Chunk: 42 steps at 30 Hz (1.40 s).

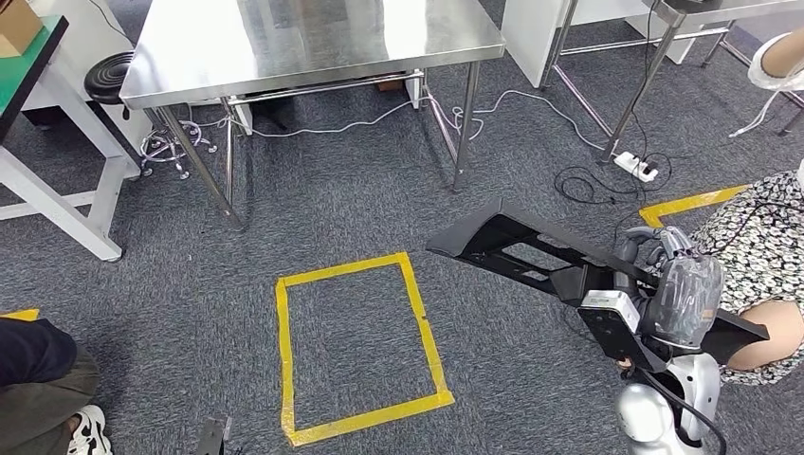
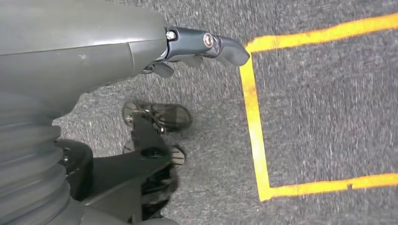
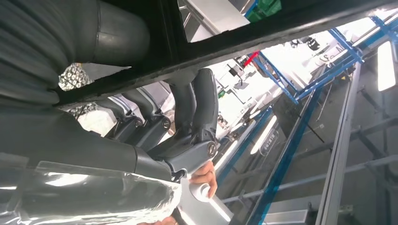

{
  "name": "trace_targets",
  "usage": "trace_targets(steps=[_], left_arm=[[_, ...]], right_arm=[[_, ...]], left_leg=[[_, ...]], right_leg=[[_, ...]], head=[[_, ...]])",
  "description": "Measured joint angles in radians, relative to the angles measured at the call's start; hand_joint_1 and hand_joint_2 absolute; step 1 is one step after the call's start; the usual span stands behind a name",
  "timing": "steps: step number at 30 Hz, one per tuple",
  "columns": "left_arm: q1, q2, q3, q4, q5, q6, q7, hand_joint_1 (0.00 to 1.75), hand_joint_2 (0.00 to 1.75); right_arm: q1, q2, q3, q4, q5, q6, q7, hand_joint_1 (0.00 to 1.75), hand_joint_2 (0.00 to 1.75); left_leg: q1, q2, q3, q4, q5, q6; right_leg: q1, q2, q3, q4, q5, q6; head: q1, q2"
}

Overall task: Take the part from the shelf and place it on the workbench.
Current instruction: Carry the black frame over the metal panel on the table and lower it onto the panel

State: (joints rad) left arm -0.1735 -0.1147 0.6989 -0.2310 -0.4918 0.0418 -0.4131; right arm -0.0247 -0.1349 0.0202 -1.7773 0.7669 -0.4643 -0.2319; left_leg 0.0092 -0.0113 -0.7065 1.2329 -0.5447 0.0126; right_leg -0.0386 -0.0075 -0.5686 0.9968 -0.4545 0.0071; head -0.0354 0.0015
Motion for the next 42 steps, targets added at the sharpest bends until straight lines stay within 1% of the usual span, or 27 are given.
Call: trace_targets(steps=[1, 2, 3, 5, 6, 7, 9, 11, 13, 15, 16, 17, 18, 20, 21, 23, 25, 27, 29, 31, 32, 33, 34, 36, 37, 39, 42], left_arm=[[0.001, 0.000, 0.000, 0.000, 0.000, 0.000, 0.000, 0.00, 1.75], [0.001, 0.000, 0.000, 0.000, 0.000, -0.001, 0.000, 0.00, 1.75], [0.001, 0.000, 0.000, 0.000, 0.000, -0.001, 0.000, 0.00, 1.75], [0.000, 0.001, 0.000, 0.000, 0.000, -0.002, 0.000, 0.00, 1.75], [-0.001, 0.002, 0.000, 0.000, 0.000, -0.002, 0.000, 0.00, 1.75], [-0.003, 0.004, 0.000, 0.000, 0.000, -0.002, 0.000, 0.00, 1.75], [-0.004, 0.005, 0.000, 0.000, 0.001, -0.003, 0.000, 0.00, 1.75], [-0.003, 0.003, 0.000, 0.000, 0.001, -0.004, 0.000, 0.00, 1.75], [-0.004, 0.000, 0.000, 0.000, 0.001, -0.006, 0.001, 0.00, 1.75], [-0.005, -0.001, 0.000, 0.000, 0.001, -0.007, 0.001, 0.00, 1.75], [-0.004, -0.001, 0.000, 0.000, 0.002, -0.008, 0.001, 0.00, 1.75], [-0.003, -0.002, 0.000, 0.000, 0.002, -0.008, 0.001, 0.00, 1.75], [-0.001, -0.002, 0.000, 0.000, 0.002, -0.008, 0.001, 0.00, 1.75], [0.001, -0.003, 0.000, 0.000, 0.003, -0.008, 0.001, 0.00, 1.75], [0.001, -0.004, 0.000, 0.000, 0.003, -0.008, 0.000, 0.00, 1.75], [0.002, -0.003, 0.000, 0.000, 0.004, -0.005, -0.003, 0.00, 1.75], [0.006, -0.002, 0.000, 0.000, 0.008, -0.003, -0.007, 0.00, 1.75], [0.011, 0.001, 0.000, 0.000, 0.011, -0.001, -0.009, 0.00, 1.75], [0.013, 0.003, 0.000, 0.000, 0.011, -0.001, -0.010, 0.00, 1.75], [0.013, 0.003, 0.000, 0.000, 0.011, -0.001, -0.010, 0.00, 1.75], [0.013, 0.003, 0.000, 0.000, 0.011, -0.001, -0.010, 0.00, 1.75], [0.014, 0.003, 0.000, 0.000, 0.011, -0.001, -0.010, 0.00, 1.75], [0.014, 0.003, 0.000, 0.000, 0.011, -0.001, -0.010, 0.00, 1.75], [0.013, 0.005, 0.000, 0.000, 0.012, -0.001, -0.011, 0.00, 1.75], [0.012, 0.006, 0.001, 0.000, 0.012, 0.000, -0.011, 0.00, 1.75], [0.012, 0.009, 0.001, -0.001, 0.015, 0.002, -0.015, 0.00, 1.75], [0.016, 0.011, 0.004, -0.001, 0.026, 0.008, -0.027, 0.00, 1.75]], right_arm=[[0.002, 0.000, 0.000, 0.000, -0.003, 0.000, 0.000, 1.75, 1.75], [0.004, 0.000, 0.000, 0.000, -0.007, -0.001, 0.000, 1.75, 1.75], [0.007, 0.000, 0.000, 0.000, -0.011, -0.001, 0.000, 1.75, 1.75], [0.010, 0.001, 0.000, -0.003, -0.012, -0.002, 0.000, 1.75, 1.75], [0.010, 0.001, 0.000, -0.005, -0.008, -0.002, 0.000, 1.75, 1.75], [0.011, 0.001, 0.000, -0.007, -0.004, -0.002, 0.000, 1.75, 1.75], [0.014, 0.002, 0.000, -0.009, 0.001, -0.002, 0.000, 1.75, 1.75], [0.018, 0.003, 0.000, -0.013, 0.002, -0.003, 0.000, 1.75, 1.75], [0.019, 0.000, -0.001, -0.017, 0.002, -0.005, 0.000, 1.75, 1.75], [0.026, -0.005, -0.005, -0.018, 0.001, -0.008, 0.000, 1.75, 1.75], [0.032, -0.007, -0.008, -0.018, 0.000, -0.009, 0.000, 1.75, 1.75], [0.036, -0.010, -0.013, -0.018, -0.001, -0.010, 0.000, 1.75, 1.75], [0.040, -0.013, -0.017, -0.018, -0.002, -0.011, 0.000, 1.75, 1.75], [0.042, -0.022, -0.026, -0.020, 0.004, -0.014, 0.001, 1.75, 1.75], [0.042, -0.027, -0.032, -0.022, 0.017, -0.018, 0.005, 1.75, 1.75], [0.049, -0.042, -0.049, -0.028, 0.076, -0.034, 0.025, 1.75, 1.75], [0.060, -0.060, -0.076, -0.036, 0.146, -0.056, 0.048, 1.75, 1.75], [0.069, -0.076, -0.101, -0.044, 0.179, -0.068, 0.060, 1.75, 1.75], [0.074, -0.088, -0.119, -0.052, 0.186, -0.071, 0.065, 1.75, 1.75], [0.080, -0.094, -0.129, -0.057, 0.189, -0.071, 0.066, 1.75, 1.75], [0.082, -0.095, -0.132, -0.058, 0.189, -0.071, 0.067, 1.75, 1.75], [0.085, -0.097, -0.134, -0.058, 0.190, -0.071, 0.067, 1.75, 1.75], [0.086, -0.097, -0.136, -0.059, 0.191, -0.071, 0.067, 1.75, 1.75], [0.087, -0.099, -0.139, -0.063, 0.198, -0.072, 0.070, 1.75, 1.75], [0.087, -0.100, -0.142, -0.065, 0.208, -0.075, 0.074, 1.75, 1.75], [0.092, -0.106, -0.153, -0.071, 0.243, -0.085, 0.089, 1.75, 1.75], [0.108, -0.124, -0.195, -0.089, 0.363, -0.112, 0.126, 1.75, 1.75]], left_leg=[[0.003, 0.004, -0.026, 0.047, -0.013, -0.004], [0.005, 0.006, -0.036, 0.061, -0.008, -0.005], [0.007, 0.007, -0.026, 0.034, 0.016, -0.004], [0.005, 0.016, 0.039, -0.099, 0.084, 0.008], [0.001, 0.022, 0.070, -0.160, 0.107, 0.016], [-0.004, 0.028, 0.089, -0.199, 0.117, 0.023], [-0.013, 0.029, 0.096, -0.216, 0.116, 0.033], [-0.012, 0.022, 0.111, -0.240, 0.126, 0.044], [-0.009, 0.017, 0.130, -0.269, 0.140, 0.056], [-0.011, 0.011, 0.134, -0.275, 0.143, 0.062], [-0.012, 0.007, 0.133, -0.275, 0.142, 0.062], [-0.012, 0.002, 0.132, -0.274, 0.142, 0.062], [-0.013, -0.002, 0.132, -0.272, 0.141, 0.061], [-0.012, -0.009, 0.131, -0.263, 0.135, 0.053], [-0.014, -0.013, 0.129, -0.255, 0.129, 0.047], [-0.020, -0.016, 0.124, -0.238, 0.117, 0.036], [-0.020, -0.017, 0.120, -0.231, 0.112, 0.031], [-0.015, -0.012, 0.113, -0.212, 0.097, 0.024], [-0.008, -0.002, 0.075, -0.125, 0.045, 0.011], [-0.002, 0.004, 0.010, 0.008, -0.017, 0.002], [0.000, 0.006, -0.014, 0.052, -0.028, 0.000], [0.001, 0.007, -0.022, 0.061, -0.020, 0.001], [0.001, 0.007, -0.010, 0.029, 0.007, 0.006], [-0.005, 0.008, 0.054, -0.106, 0.077, 0.028], [-0.009, 0.011, 0.084, -0.165, 0.100, 0.040], [-0.020, 0.017, 0.109, -0.217, 0.110, 0.057], [-0.022, 0.015, 0.123, -0.245, 0.122, 0.070]], right_leg=[[0.001, -0.003, 0.000, 0.000, -0.001, -0.001], [0.002, -0.006, 0.001, 0.000, -0.002, -0.002], [0.003, -0.008, 0.002, 0.000, -0.003, -0.002], [0.004, -0.012, 0.007, 0.000, -0.005, 0.000], [0.006, -0.013, 0.008, -0.001, -0.007, 0.002], [0.008, -0.015, 0.008, -0.002, -0.008, 0.006], [0.009, -0.020, 0.009, -0.007, -0.008, 0.016], [0.012, -0.023, 0.009, -0.008, -0.012, 0.027], [0.016, -0.014, -0.020, 0.050, -0.042, 0.025], [0.014, -0.002, -0.087, 0.179, -0.092, 0.018], [0.013, 0.000, -0.119, 0.235, -0.109, 0.019], [0.011, 0.001, -0.138, 0.263, -0.113, 0.025], [0.010, 0.002, -0.138, 0.254, -0.101, 0.033], [0.006, 0.002, -0.082, 0.132, -0.045, 0.053], [0.006, 0.002, -0.049, 0.067, -0.021, 0.057], [0.006, 0.004, -0.011, -0.003, 0.004, 0.047], [0.007, 0.004, -0.008, -0.005, 0.006, 0.029], [0.003, 0.004, -0.005, -0.005, 0.008, 0.017], [0.001, 0.005, -0.002, -0.006, 0.008, 0.007], [0.004, 0.005, -0.002, -0.006, 0.007, 0.002], [0.006, 0.005, -0.001, -0.006, 0.006, 0.002], [0.008, 0.005, -0.001, -0.005, 0.005, 0.001], [0.010, 0.005, 0.001, -0.005, 0.005, 0.001], [0.013, 0.006, 0.005, -0.006, 0.004, 0.001], [0.017, 0.006, 0.005, -0.007, 0.003, 0.001], [0.016, 0.003, 0.006, -0.010, 0.002, 0.006], [0.019, -0.002, 0.004, -0.008, -0.003, 0.018]], head=[[0.000, 0.000], [0.000, 0.000], [0.000, 0.000], [0.000, 0.000], [0.000, 0.000], [0.000, 0.000], [0.000, 0.000], [0.002, 0.000], [0.006, 0.000], [0.009, 0.000], [0.010, 0.000], [0.010, 0.000], [0.010, 0.000], [0.010, 0.000], [0.011, 0.000], [0.010, 0.000], [0.008, 0.000], [0.007, 0.000], [0.005, 0.000], [0.004, 0.000], [0.004, 0.000], [0.004, 0.000], [0.004, 0.000], [0.004, 0.000], [0.005, 0.000], [0.006, 0.000], [0.006, 0.000]])
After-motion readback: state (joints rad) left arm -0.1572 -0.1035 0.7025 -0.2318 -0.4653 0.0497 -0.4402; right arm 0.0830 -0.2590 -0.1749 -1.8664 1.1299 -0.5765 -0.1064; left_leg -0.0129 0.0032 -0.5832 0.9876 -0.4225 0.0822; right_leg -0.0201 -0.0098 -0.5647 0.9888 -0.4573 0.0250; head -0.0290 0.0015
